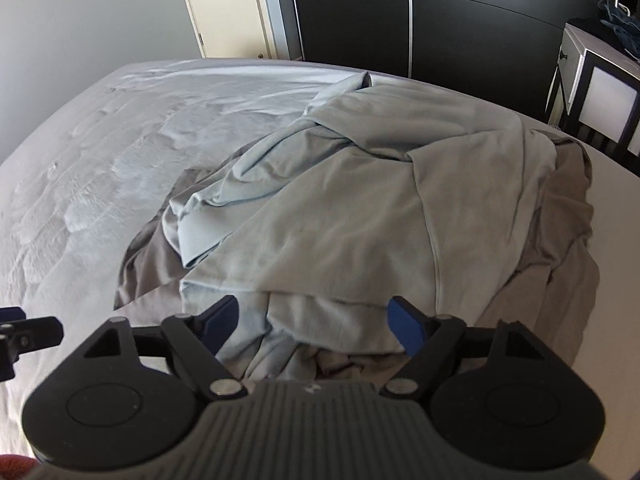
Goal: Fold clothes
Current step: 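Grasp the pale grey garment with the right gripper and lift it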
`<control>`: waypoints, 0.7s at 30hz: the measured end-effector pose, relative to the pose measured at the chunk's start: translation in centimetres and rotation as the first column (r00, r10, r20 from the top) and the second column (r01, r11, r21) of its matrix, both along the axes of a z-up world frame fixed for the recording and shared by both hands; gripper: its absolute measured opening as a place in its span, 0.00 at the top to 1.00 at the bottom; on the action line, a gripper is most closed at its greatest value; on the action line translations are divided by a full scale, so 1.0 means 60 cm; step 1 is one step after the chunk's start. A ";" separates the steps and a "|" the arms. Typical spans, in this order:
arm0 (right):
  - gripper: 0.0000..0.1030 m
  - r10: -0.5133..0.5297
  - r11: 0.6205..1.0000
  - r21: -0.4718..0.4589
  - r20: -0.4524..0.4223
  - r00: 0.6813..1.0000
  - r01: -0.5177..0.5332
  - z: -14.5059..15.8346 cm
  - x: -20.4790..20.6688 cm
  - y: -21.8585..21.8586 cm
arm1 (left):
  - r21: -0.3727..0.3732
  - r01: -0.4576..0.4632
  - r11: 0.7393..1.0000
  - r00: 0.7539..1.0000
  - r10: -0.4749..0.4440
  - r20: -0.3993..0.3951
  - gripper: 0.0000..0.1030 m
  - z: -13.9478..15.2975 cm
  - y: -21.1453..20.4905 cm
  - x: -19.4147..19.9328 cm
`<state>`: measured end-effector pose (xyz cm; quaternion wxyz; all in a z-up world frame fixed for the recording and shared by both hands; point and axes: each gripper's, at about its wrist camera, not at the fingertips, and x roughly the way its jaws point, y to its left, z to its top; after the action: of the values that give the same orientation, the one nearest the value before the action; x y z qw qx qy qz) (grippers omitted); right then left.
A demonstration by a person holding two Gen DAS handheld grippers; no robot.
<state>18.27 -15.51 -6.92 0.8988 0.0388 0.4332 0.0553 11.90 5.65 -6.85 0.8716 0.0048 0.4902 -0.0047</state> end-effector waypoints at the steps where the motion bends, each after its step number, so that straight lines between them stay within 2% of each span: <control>1: 0.23 -0.002 1.000 -0.002 -0.003 1.000 0.002 -0.003 0.008 0.001 | -0.002 -0.001 1.000 1.000 0.001 -0.003 0.43 -0.002 0.002 0.004; 8: 0.32 -0.002 1.000 -0.009 -0.030 1.000 0.002 -0.010 0.039 0.004 | -0.004 -0.009 1.000 1.000 0.009 -0.014 0.43 -0.011 0.010 0.018; 14: 0.48 0.001 0.999 -0.053 -0.022 1.000 -0.002 -0.002 0.035 0.012 | -0.003 -0.013 1.000 1.000 0.013 -0.014 0.43 -0.009 0.008 0.010; 17: 0.63 0.009 0.997 -0.072 0.009 1.000 -0.009 0.012 0.026 0.014 | 0.002 -0.024 1.000 1.000 0.024 -0.007 0.43 -0.002 0.014 0.000; 19: 0.77 0.015 0.996 -0.086 0.030 0.999 -0.012 0.022 0.021 0.015 | 0.006 -0.033 0.999 0.999 0.033 -0.002 0.43 0.003 0.019 -0.007; 21: 0.87 0.021 0.995 -0.099 0.050 0.999 -0.016 0.032 0.015 0.016 | 0.010 -0.043 0.999 0.999 0.043 0.003 0.43 0.008 0.025 -0.014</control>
<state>19.16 -14.52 -5.00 0.9098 -0.0110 0.4127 0.0432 11.07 7.17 -6.36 0.8722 -0.0013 0.4888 0.0165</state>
